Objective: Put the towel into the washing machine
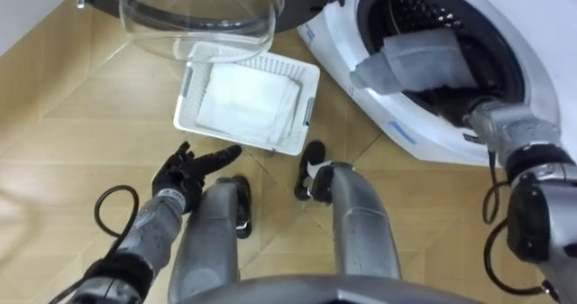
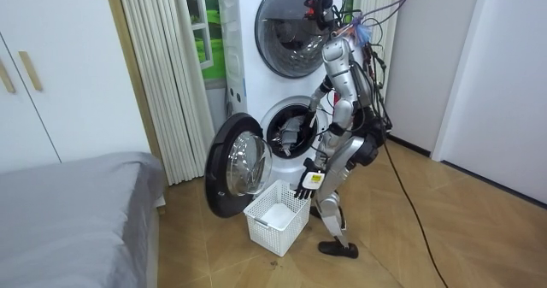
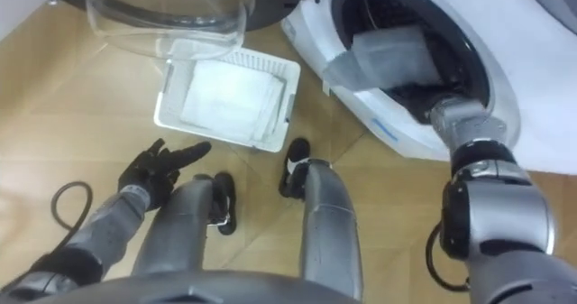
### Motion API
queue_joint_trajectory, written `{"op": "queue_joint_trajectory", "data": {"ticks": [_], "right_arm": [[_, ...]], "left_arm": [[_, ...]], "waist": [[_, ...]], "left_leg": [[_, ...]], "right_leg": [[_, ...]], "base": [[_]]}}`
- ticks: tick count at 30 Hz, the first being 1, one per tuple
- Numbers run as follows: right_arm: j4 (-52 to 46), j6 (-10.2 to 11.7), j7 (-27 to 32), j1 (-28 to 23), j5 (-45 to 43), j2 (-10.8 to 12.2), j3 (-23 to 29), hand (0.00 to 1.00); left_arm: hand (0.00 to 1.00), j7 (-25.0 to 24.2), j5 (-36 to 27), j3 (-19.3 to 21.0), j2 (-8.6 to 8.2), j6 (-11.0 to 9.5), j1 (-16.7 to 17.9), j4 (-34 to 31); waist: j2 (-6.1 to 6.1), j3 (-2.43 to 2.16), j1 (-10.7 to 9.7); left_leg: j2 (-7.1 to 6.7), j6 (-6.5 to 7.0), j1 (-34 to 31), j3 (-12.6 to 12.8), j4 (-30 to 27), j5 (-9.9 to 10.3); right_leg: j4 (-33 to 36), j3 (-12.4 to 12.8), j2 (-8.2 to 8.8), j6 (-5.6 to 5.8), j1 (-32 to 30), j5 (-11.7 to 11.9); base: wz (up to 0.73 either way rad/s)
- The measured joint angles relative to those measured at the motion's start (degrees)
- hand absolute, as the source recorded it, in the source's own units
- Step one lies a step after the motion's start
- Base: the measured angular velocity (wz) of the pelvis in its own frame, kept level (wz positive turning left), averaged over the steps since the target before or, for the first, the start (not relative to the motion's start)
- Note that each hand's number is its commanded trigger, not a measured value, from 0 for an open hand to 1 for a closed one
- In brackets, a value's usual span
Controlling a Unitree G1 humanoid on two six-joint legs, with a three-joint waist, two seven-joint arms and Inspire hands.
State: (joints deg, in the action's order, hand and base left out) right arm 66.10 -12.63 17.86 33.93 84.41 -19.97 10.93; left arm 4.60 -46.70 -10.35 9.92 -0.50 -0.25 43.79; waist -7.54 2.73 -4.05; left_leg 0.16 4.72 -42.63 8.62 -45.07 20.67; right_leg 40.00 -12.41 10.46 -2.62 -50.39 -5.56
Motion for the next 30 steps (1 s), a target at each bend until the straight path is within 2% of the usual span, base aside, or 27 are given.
{"op": "queue_joint_trajectory", "data": {"ticks": [4, 8, 12, 14, 16, 21, 24, 27, 30], "right_arm": [[0.29, 0.01, 3.85, 0.8, 1.31, -0.08, 2.97, 0.0], [0.29, 0.19, 6.75, 1.44, 1.41, -0.28, 6.28, 0.0], [0.28, 2.57, 10.39, 2.16, 1.45, -0.37, 6.34, 0.0], [0.24, 3.84, 11.55, 2.2, 1.73, -0.37, 6.59, 0.0], [-0.19, 5.3, 12.55, 2.22, 2.58, -0.37, 6.71, 0.0], [-2.07, 7.23, 15.73, 2.22, 4.31, -0.37, 6.71, 0.0], [-2.13, 8.72, 17.19, 2.22, 5.69, -0.37, 6.71, 0.0], [-2.15, 10.34, 18.61, 2.2, 6.48, -0.37, 6.71, 0.0], [-2.14, 10.63, 19.79, 2.09, 7.06, -0.37, 6.71, 0.0]], "left_arm": [[0.0, 1.3, 4.26, 1.31, -0.94, -0.02, 0.32, -0.87], [0.0, 1.58, 5.47, 1.57, -1.28, 0.0, 0.29, -1.06], [0.0, 2.38, 6.38, 0.99, -1.78, 0.01, -0.17, -1.06], [0.0, 2.37, 6.35, 0.9, -2.55, 0.01, -0.47, -1.06], [0.0, 2.22, 6.33, 0.82, -3.34, 0.01, -0.69, -1.06], [0.0, 2.13, 6.18, 0.88, -3.99, 0.0, -1.08, -1.05], [0.0, 1.97, 5.87, 0.85, -3.97, -0.01, -1.47, -1.05], [0.0, 1.34, 5.77, 0.94, -3.96, -0.02, -1.78, -1.03], [0.0, 1.19, 6.1, 0.97, -4.16, -0.01, -2.18, -0.5]], "waist": [[-0.03, 0.0, -0.74], [-0.01, 0.0, -1.05], [0.26, 0.02, -0.95], [0.61, 0.01, -0.7], [1.33, 0.0, -0.4], [2.72, -0.1, -0.05], [2.77, -0.1, 0.59], [2.81, -0.12, 1.34], [3.08, -0.1, 1.43]], "left_leg": [[0.01, 1.44, 0.43, 2.39, -0.38, 0.64], [-0.02, 2.09, 0.4, 3.5, -0.59, 1.01], [0.08, 2.35, 0.16, 3.7, -0.56, 1.17], [0.11, 2.38, 0.14, 3.71, -0.55, 1.19], [0.12, 2.39, 0.13, 3.79, -0.51, 1.19], [0.22, 2.37, 0.39, 4.25, -0.3, 1.18], [0.62, 2.37, 1.27, 5.84, 0.19, 1.18], [0.63, 2.37, 1.97, 6.32, 0.49, 1.18], [0.67, 2.38, 2.94, 6.35, 1.09, 1.15]], "right_leg": [[1.11, 1.1, 0.94, 1.29, -0.38, -0.59], [1.72, 1.35, 1.45, 1.82, -0.78, -0.86], [1.78, 1.24, 1.63, 2.06, -1.01, -1.01], [1.78, 1.21, 1.65, 2.12, -0.98, -1.05], [1.81, 1.21, 1.67, 2.13, -0.98, -1.06], [2.1, 1.25, 1.87, 2.11, -0.98, -1.05], [2.38, 1.43, 2.28, 2.04, -0.83, -1.09], [2.45, 1.56, 2.44, 1.96, -0.47, -1.12], [1.86, 1.27, 2.42, 1.94, 0.58, -1.14]], "base": [[-0.01], [-0.01], [0.01], [0.02], [0.0], [0.01], [0.0], [-0.03], [0.0]]}}
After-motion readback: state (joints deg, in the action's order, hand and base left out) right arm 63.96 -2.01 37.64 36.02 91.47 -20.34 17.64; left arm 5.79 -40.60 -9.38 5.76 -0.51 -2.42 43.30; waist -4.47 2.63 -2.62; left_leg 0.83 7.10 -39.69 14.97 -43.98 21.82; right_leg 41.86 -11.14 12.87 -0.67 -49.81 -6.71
